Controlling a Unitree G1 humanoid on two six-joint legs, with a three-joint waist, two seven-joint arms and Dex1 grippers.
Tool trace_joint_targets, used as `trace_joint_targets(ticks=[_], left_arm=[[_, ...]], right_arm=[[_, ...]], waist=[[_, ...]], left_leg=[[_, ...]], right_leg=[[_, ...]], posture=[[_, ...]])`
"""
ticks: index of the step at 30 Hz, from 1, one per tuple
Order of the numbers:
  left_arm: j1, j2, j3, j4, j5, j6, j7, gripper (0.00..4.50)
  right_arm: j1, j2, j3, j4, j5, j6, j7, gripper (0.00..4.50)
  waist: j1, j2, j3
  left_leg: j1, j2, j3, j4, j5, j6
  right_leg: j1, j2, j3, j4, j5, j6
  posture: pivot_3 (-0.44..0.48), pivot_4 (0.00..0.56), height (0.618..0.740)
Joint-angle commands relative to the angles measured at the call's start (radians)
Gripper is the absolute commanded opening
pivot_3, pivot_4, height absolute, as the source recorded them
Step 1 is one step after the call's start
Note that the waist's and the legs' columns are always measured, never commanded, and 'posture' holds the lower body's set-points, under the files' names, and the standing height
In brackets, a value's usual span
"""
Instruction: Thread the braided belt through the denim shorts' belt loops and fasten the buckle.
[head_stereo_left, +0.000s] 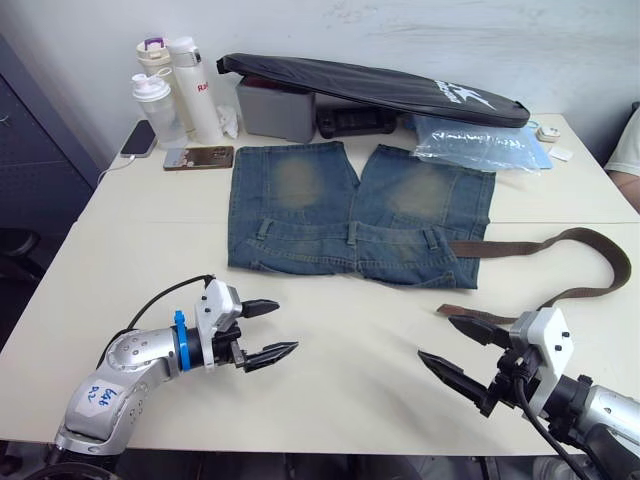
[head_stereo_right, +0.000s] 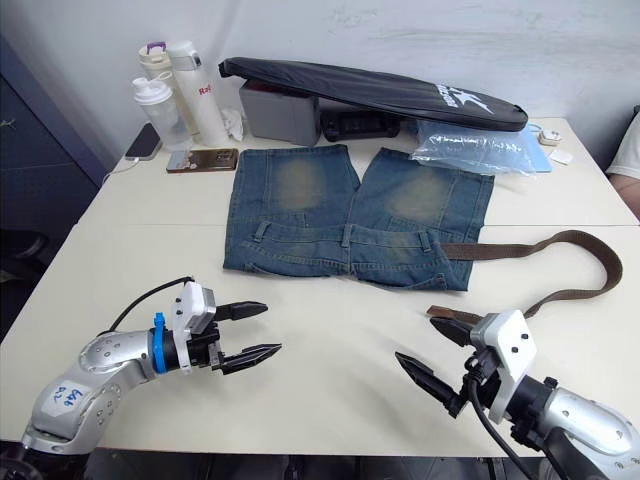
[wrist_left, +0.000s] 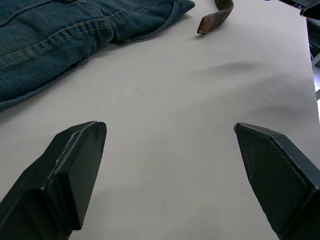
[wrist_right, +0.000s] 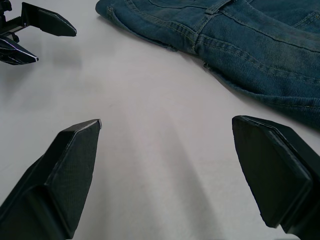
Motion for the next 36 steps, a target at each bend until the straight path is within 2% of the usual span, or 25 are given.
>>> trace_joint_targets(ticks=[1, 14, 24, 28, 33, 36], left_arm=[[-0.002, -0.004, -0.001, -0.024, -0.013, -0.015, -0.009, 4.5], [-0.037, -0.027, -0.011, 0.002, -0.013, -0.023, -0.019, 4.5], [-0.097, -0.021, -0.005, 0.007, -0.074, 0.05, -0.054, 4.5], [-0.227, 0.059, -0.06, 0.066, -0.081, 0.004, -0.266, 4.5], [-0.506, 0.018, -0.156, 0.253, -0.022, -0.031, -0.353, 4.5], [-0.588, 0.009, -0.222, 0.309, 0.009, -0.064, -0.444, 4.5]], right_arm=[[0.011, -0.003, -0.022, -0.02, -0.002, -0.021, 0.013, 4.45], [0.038, 0.029, 0.014, 0.001, -0.06, -0.077, 0.035, 4.45], [0.043, 0.023, -0.004, -0.013, -0.025, -0.05, 0.031, 4.45], [0.057, -0.039, -0.047, -0.046, 0.056, 0.03, 0.045, 4.45], [0.087, -0.117, -0.138, -0.096, 0.071, 0.079, 0.04, 4.45], [0.107, -0.121, -0.18, -0.128, 0.069, 0.093, 0.021, 4.45]], waist=[[0.0, 0.0, 0.0], [0.0, 0.0, 0.0], [0.001, 0.0, 0.0], [0.004, 0.0, 0.0], [0.022, 0.0, 0.0], [0.023, 0.0, 0.0]], left_leg=[[0.0, 0.0, 0.0, 0.0, 0.0, 0.0], [0.0, 0.0, 0.0, 0.0, 0.0, 0.0], [0.0, 0.0, 0.0, 0.001, 0.0, 0.0], [0.001, 0.0, 0.0, 0.001, 0.002, -0.003], [0.001, -0.001, 0.0, 0.002, 0.006, 0.0], [0.0, -0.002, 0.0, 0.002, 0.006, -0.001]], right_leg=[[0.0, 0.0, 0.0, 0.0, 0.0, 0.0], [0.0, 0.0, 0.0, 0.001, 0.0, 0.0], [0.0, 0.0, 0.0, 0.002, 0.0, 0.0], [0.0, 0.001, -0.001, 0.003, 0.0, 0.0], [-0.001, 0.0, 0.0, 0.0, 0.001, -0.001], [-0.001, 0.0, 0.0, 0.001, 0.003, 0.003]], posture=[[0.0, 0.15, 0.74], [0.0, 0.15, 0.74], [0.0, 0.15, 0.74], [0.0, 0.15, 0.74], [0.0, 0.15, 0.74], [0.0, 0.15, 0.74]])
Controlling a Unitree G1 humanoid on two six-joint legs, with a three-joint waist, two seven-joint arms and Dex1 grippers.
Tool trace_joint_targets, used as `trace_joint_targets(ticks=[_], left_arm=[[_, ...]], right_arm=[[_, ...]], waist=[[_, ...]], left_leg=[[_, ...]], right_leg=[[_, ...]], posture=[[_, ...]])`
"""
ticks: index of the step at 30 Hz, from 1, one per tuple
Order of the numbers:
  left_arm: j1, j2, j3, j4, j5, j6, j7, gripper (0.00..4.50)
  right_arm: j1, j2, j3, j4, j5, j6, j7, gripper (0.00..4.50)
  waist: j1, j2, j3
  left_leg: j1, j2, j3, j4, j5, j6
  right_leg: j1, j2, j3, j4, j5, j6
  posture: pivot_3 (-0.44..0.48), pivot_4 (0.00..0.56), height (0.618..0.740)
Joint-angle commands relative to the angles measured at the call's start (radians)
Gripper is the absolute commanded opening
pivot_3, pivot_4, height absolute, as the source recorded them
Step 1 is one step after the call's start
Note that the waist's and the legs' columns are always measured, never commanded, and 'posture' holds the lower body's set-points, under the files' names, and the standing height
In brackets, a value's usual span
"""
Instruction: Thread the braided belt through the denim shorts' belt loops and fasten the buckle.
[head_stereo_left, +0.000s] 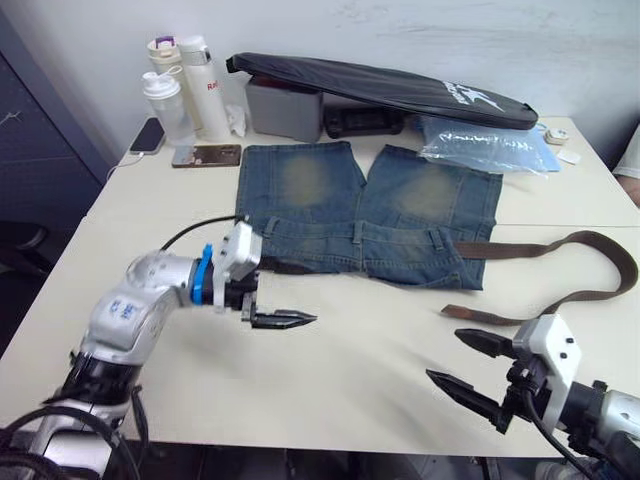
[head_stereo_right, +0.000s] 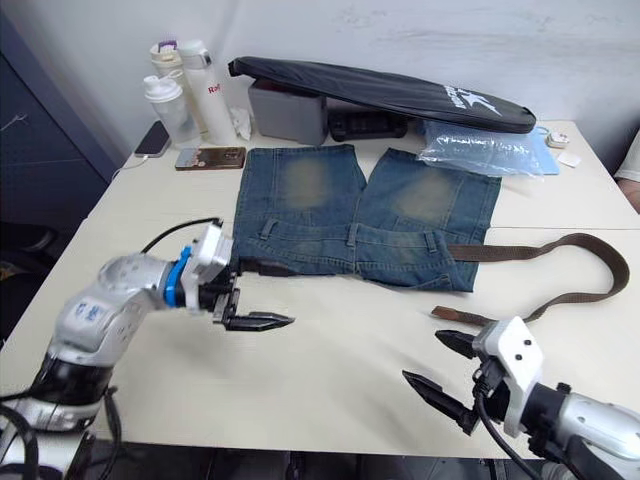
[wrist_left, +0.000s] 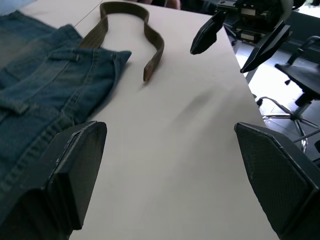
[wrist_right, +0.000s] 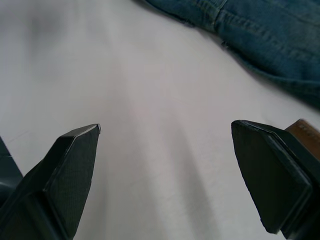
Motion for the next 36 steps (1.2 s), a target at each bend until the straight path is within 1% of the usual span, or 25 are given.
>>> trace_joint_targets(ticks=[1, 6, 10, 12, 14, 17, 20, 25, 26, 30, 36], left_arm=[[-0.07, -0.011, -0.063, 0.047, 0.028, -0.043, -0.106, 4.5], [-0.173, -0.073, -0.093, 0.131, 0.046, -0.072, -0.151, 4.5], [-0.194, -0.115, -0.088, 0.154, 0.066, -0.114, -0.142, 4.5], [-0.182, -0.115, -0.097, 0.163, 0.101, -0.151, -0.141, 4.5], [-0.166, -0.113, -0.095, 0.156, 0.108, -0.155, -0.138, 4.5], [-0.13, -0.099, -0.093, 0.123, 0.118, -0.154, -0.124, 4.5], [-0.087, -0.092, -0.085, 0.074, 0.116, -0.135, -0.095, 4.5], [-0.025, -0.08, -0.076, 0.008, 0.124, -0.118, -0.042, 4.5], [-0.017, -0.079, -0.074, 0.0, 0.125, -0.115, -0.03, 4.5], [0.006, -0.076, -0.065, -0.023, 0.125, -0.096, 0.009, 4.5], [0.025, -0.087, -0.058, -0.042, 0.121, -0.07, 0.056, 4.5]], right_arm=[[0.029, 0.003, -0.072, -0.07, 0.015, 0.008, -0.021, 4.45], [0.097, 0.021, -0.145, -0.084, -0.075, -0.002, -0.046, 4.45], [0.068, -0.036, -0.185, 0.056, -0.213, -0.046, -0.011, 4.45], [0.01, -0.089, -0.177, 0.16, -0.244, -0.06, 0.032, 4.45], [-0.048, -0.136, -0.154, 0.254, -0.272, -0.076, 0.071, 4.45], [-0.157, -0.236, -0.065, 0.4, -0.327, -0.106, 0.149, 4.45], [-0.301, -0.305, 0.054, 0.536, -0.371, -0.126, 0.198, 4.45], [-0.462, -0.341, 0.231, 0.671, -0.446, -0.158, 0.269, 4.45], [-0.488, -0.336, 0.255, 0.682, -0.452, -0.153, 0.275, 4.22], [-0.517, -0.343, 0.327, 0.7, -0.487, -0.153, 0.314, 4.22], [-0.558, -0.323, 0.346, 0.708, -0.496, -0.137, 0.311, 4.22]], waist=[[0.0, 0.0, 0.0], [0.002, 0.0, 0.0], [0.001, 0.0, 0.0], [-0.003, -0.001, 0.001], [-0.005, -0.001, 0.001], [-0.006, 0.001, 0.001], [-0.004, 0.002, 0.002], [0.003, 0.003, 0.002], [0.005, 0.003, 0.002], [0.004, 0.003, 0.002], [0.001, 0.004, 0.002]], left_leg=[[0.0, 0.0, 0.0, 0.0, 0.001, -0.002], [-0.001, 0.0, 0.0, 0.0, 0.002, -0.004], [-0.001, 0.0, 0.001, 0.002, 0.002, -0.004], [-0.001, 0.0, 0.003, 0.003, 0.003, -0.002], [0.0, 0.0, 0.005, 0.002, 0.003, 0.0], [0.001, 0.0, 0.006, 0.002, 0.002, 0.003], [0.001, 0.001, 0.006, 0.003, 0.003, 0.003], [0.0, 0.0, 0.005, 0.005, 0.004, 0.002], [0.0, 0.0, 0.005, 0.005, 0.004, 0.002], [-0.001, 0.0, 0.005, 0.008, 0.003, 0.003], [-0.001, 0.0, 0.005, 0.011, 0.002, 0.003]], right_leg=[[0.0, 0.0, 0.0, 0.0, 0.0, 0.0], [-0.001, 0.002, 0.0, -0.002, 0.0, 0.0], [0.0, 0.001, 0.002, -0.002, 0.001, 0.002], [0.0, 0.001, 0.004, -0.002, 0.002, 0.004], [0.0, 0.001, 0.006, -0.002, 0.003, 0.004], [0.0, 0.001, 0.007, -0.001, 0.003, 0.004], [-0.001, 0.003, 0.007, 0.0, 0.003, 0.004], [-0.001, 0.002, 0.007, -0.001, 0.004, 0.006], [-0.001, 0.002, 0.007, -0.001, 0.004, 0.006], [0.0, 0.001, 0.007, -0.001, 0.005, 0.007], [0.0, 0.001, 0.006, 0.001, 0.005, 0.007]], posture=[[0.0, 0.15, 0.74], [0.0, 0.15, 0.74], [0.0, 0.15, 0.74], [0.0, 0.15, 0.74], [0.0, 0.15, 0.74], [0.0, 0.15, 0.74], [0.0, 0.15, 0.74], [0.0, 0.15, 0.74], [0.0, 0.15, 0.74], [0.0, 0.15, 0.74], [0.0, 0.15, 0.74]])
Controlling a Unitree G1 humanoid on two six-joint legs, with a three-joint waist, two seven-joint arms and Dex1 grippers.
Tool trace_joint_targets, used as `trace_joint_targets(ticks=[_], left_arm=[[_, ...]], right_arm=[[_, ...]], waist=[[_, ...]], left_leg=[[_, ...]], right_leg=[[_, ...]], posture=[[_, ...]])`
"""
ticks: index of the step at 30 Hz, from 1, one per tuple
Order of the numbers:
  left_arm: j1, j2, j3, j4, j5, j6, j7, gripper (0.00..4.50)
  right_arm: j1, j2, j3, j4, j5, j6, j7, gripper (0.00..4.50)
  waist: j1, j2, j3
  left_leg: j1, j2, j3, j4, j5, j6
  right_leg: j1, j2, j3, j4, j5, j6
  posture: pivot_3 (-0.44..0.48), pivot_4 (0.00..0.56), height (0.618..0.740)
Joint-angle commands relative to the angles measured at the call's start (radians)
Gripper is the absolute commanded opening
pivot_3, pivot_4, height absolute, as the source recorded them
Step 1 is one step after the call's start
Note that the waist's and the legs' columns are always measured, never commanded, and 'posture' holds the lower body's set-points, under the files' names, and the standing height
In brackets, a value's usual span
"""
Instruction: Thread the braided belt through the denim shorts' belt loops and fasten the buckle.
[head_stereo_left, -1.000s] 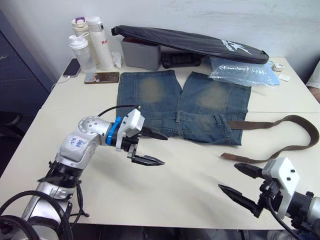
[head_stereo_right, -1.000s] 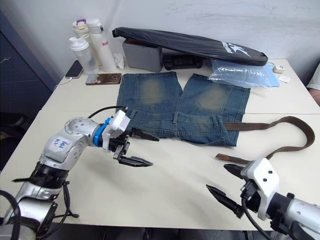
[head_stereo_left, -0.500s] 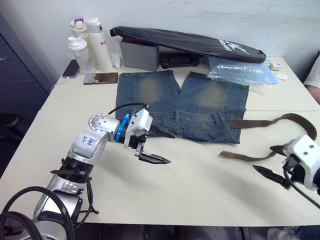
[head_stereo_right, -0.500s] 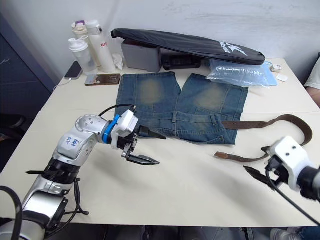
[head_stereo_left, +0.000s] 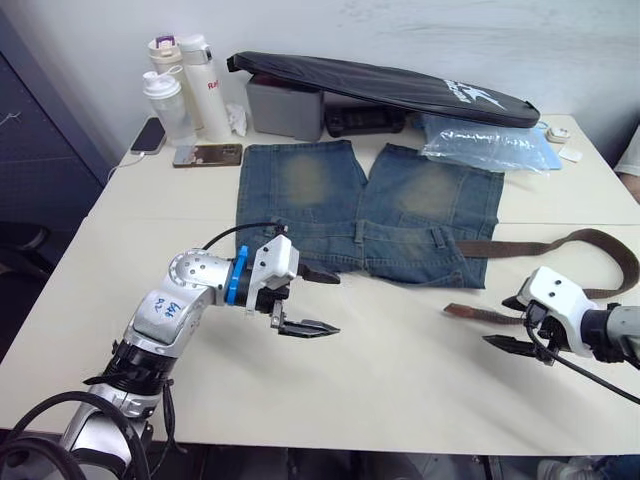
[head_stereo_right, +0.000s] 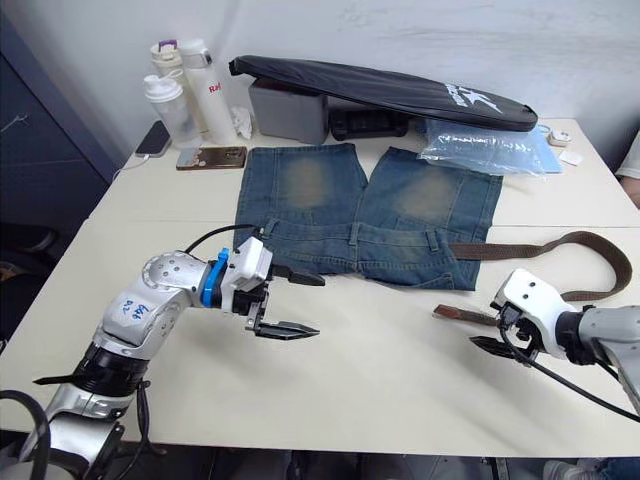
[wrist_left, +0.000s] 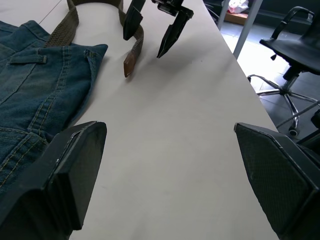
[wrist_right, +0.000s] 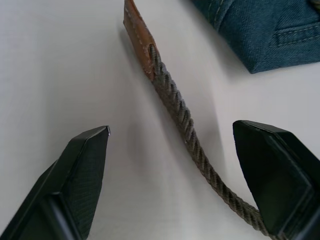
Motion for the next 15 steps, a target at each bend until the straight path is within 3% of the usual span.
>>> trace_joint_targets(ticks=[1, 11, 13, 15], left_arm=[[0.007, -0.006, 0.015, -0.032, -0.006, 0.002, 0.022, 4.5], [-0.002, -0.017, 0.014, -0.023, -0.01, 0.008, 0.035, 4.5], [-0.003, -0.018, 0.014, -0.022, -0.01, 0.009, 0.035, 4.5], [-0.004, -0.021, 0.014, -0.023, -0.011, 0.011, 0.035, 4.5]], right_arm=[[-0.021, 0.002, -0.004, -0.004, -0.018, 0.003, 0.004, 4.22], [-0.035, 0.015, -0.024, 0.0, -0.037, -0.023, -0.003, 4.22], [-0.031, 0.013, -0.049, -0.017, -0.006, -0.005, 0.019, 3.78], [-0.026, 0.017, -0.062, -0.026, 0.0, -0.003, 0.022, 3.78]], waist=[[0.0, 0.0, 0.0], [0.001, 0.0, 0.0], [0.001, 0.001, 0.0], [0.001, 0.001, 0.0]], left_leg=[[0.0, 0.0, 0.0, 0.0, 0.0, 0.0], [0.0, 0.0, 0.0, 0.001, 0.0, 0.0], [0.0, 0.0, 0.0, 0.001, 0.0, 0.0], [0.0, 0.0, 0.0, 0.001, 0.0, 0.0]], right_leg=[[0.0, 0.0, 0.0, 0.0, 0.0, 0.0], [0.0, 0.0, 0.0, 0.0, 0.0, 0.0], [0.0, 0.0, 0.0, 0.0, 0.0, 0.0], [0.0, 0.0, 0.0, 0.0, 0.0, 0.0]], posture=[[0.0, 0.15, 0.74], [0.0, 0.15, 0.74], [0.0, 0.15, 0.74], [0.0, 0.15, 0.74]])
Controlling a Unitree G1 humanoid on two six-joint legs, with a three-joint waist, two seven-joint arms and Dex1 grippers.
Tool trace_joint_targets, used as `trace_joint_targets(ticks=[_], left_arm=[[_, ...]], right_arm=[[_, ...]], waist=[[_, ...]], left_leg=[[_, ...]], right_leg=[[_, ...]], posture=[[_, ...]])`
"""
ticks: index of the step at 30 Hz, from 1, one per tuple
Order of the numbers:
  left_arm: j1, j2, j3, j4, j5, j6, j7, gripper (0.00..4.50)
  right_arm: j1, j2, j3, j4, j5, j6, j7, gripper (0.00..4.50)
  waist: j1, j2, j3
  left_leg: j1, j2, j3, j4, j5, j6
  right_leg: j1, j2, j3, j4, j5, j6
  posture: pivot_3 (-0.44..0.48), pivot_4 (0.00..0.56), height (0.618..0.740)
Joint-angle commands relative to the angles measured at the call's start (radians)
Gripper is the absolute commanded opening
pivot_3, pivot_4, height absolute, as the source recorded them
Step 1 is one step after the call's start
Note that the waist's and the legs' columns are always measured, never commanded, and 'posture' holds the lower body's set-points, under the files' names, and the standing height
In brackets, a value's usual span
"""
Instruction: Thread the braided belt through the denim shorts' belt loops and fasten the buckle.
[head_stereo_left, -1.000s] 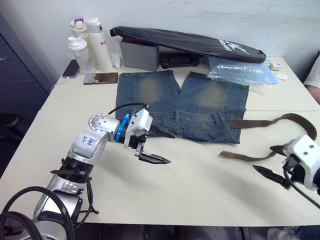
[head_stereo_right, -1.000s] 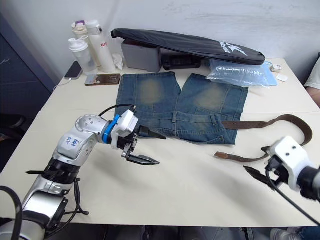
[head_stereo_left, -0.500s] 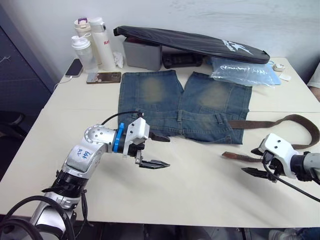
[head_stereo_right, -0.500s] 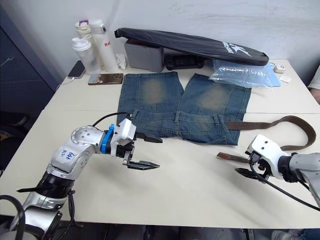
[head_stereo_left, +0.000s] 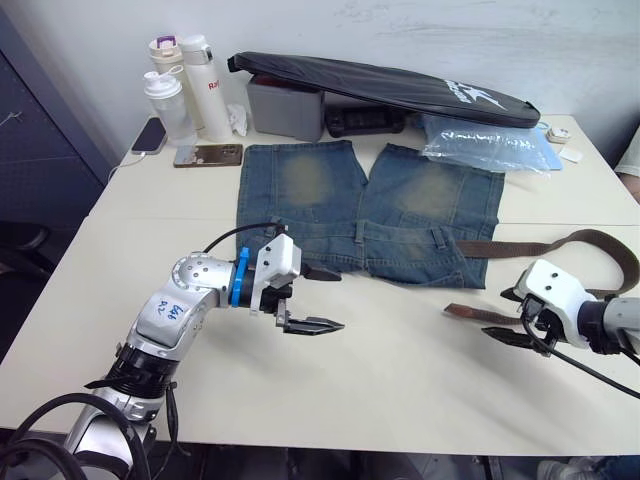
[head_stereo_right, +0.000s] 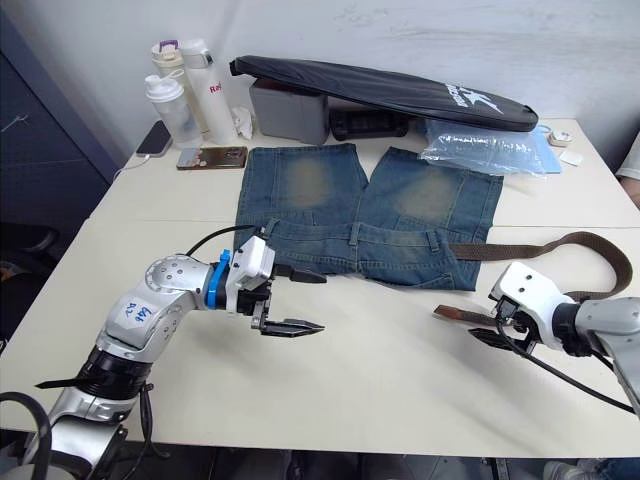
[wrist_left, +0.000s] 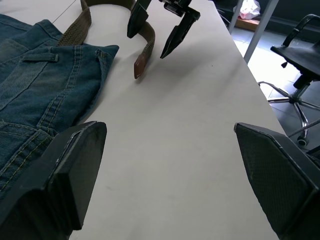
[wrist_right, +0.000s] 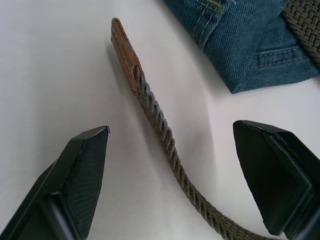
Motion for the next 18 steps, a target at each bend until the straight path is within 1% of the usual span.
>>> trace_joint_targets(ticks=[1, 4, 5, 6, 7, 9, 11, 12, 14, 18], left_arm=[[-0.015, -0.004, 0.014, -0.024, -0.013, 0.001, 0.003, 4.5], [-0.011, -0.006, 0.015, -0.031, -0.016, 0.008, 0.004, 4.5], [-0.01, -0.007, 0.016, -0.033, -0.017, 0.01, 0.005, 4.5], [-0.007, -0.005, 0.018, -0.035, -0.017, 0.011, 0.005, 4.5], [-0.005, -0.005, 0.02, -0.037, -0.018, 0.012, 0.006, 4.5], [-0.003, -0.005, 0.024, -0.039, -0.021, 0.016, 0.009, 4.5], [-0.001, -0.006, 0.024, -0.042, -0.022, 0.018, 0.01, 4.5], [-0.001, -0.006, 0.024, -0.045, -0.023, 0.019, 0.011, 4.5], [0.0, -0.007, 0.022, -0.048, -0.024, 0.021, 0.013, 4.5], [-0.002, -0.007, 0.019, -0.048, -0.025, 0.021, 0.012, 4.5]], right_arm=[[0.0, 0.007, -0.057, -0.026, 0.016, -0.002, 0.006, 3.78], [0.014, 0.018, -0.067, -0.035, 0.009, -0.012, -0.004, 3.78], [0.015, 0.022, -0.072, -0.037, 0.008, -0.013, -0.01, 3.61], [0.02, 0.027, -0.083, -0.048, 0.022, -0.009, -0.002, 3.19], [0.024, 0.034, -0.095, -0.059, 0.033, -0.008, 0.001, 3.18], [0.031, 0.043, -0.113, -0.077, 0.052, -0.001, 0.007, 3.36], [0.035, 0.046, -0.122, -0.087, 0.054, 0.001, 0.003, 3.41], [0.037, 0.047, -0.125, -0.089, 0.052, 0.001, 0.002, 4.04], [0.041, 0.047, -0.127, -0.09, 0.049, -0.001, 0.002, 4.44], [0.06, 0.027, -0.126, -0.082, 0.007, -0.031, -0.004, 4.44]], waist=[[0.0, 0.0, 0.0], [0.0, 0.0, 0.0], [0.0, 0.0, 0.0], [0.0, 0.0, 0.0], [0.0, 0.0, 0.0], [0.0, 0.0, 0.0], [0.0, 0.0, 0.0], [0.0, 0.0, 0.0], [0.0, 0.0, 0.0], [0.001, 0.0, 0.0]], left_leg=[[0.0, 0.0, 0.0, 0.0, 0.0, 0.0], [0.0, 0.0, 0.0, 0.0, 0.0, 0.0], [0.0, 0.0, 0.0, 0.0, 0.0, 0.0], [0.0, 0.0, 0.0, 0.0, 0.0, 0.0], [0.0, 0.0, 0.0, 0.0, 0.0, 0.0], [0.0, 0.0, 0.0, 0.001, 0.0, 0.0], [0.0, 0.0, 0.0, 0.001, 0.0, 0.0], [0.0, 0.0, 0.0, 0.001, 0.0, 0.0], [0.0, 0.0, 0.0, 0.001, 0.0, 0.0], [0.0, 0.0, 0.0, 0.001, 0.0, 0.0]], right_leg=[[0.0, 0.0, 0.0, 0.0, 0.0, 0.0], [0.0, 0.0, 0.0, 0.0, 0.0, 0.0], [0.0, 0.0, 0.0, 0.0, 0.0, 0.0], [0.0, 0.0, 0.0, 0.0, 0.0, 0.0], [0.0, 0.0, 0.0, 0.0, 0.0, 0.0], [0.0, 0.0, 0.0, 0.001, 0.0, 0.0], [0.0, 0.0, 0.0, 0.001, 0.0, 0.0], [0.0, 0.0, 0.0, 0.001, 0.0, 0.0], [0.0, 0.0, 0.0, 0.001, 0.0, 0.0], [0.0, 0.0, 0.0, 0.001, 0.0, 0.0]], posture=[[0.0, 0.15, 0.74], [0.0, 0.15, 0.74], [0.0, 0.15, 0.74], [0.0, 0.15, 0.74], [0.0, 0.15, 0.74], [0.0, 0.15, 0.74], [0.0, 0.15, 0.74], [0.0, 0.15, 0.74], [0.0, 0.15, 0.74], [0.0, 0.15, 0.74]])
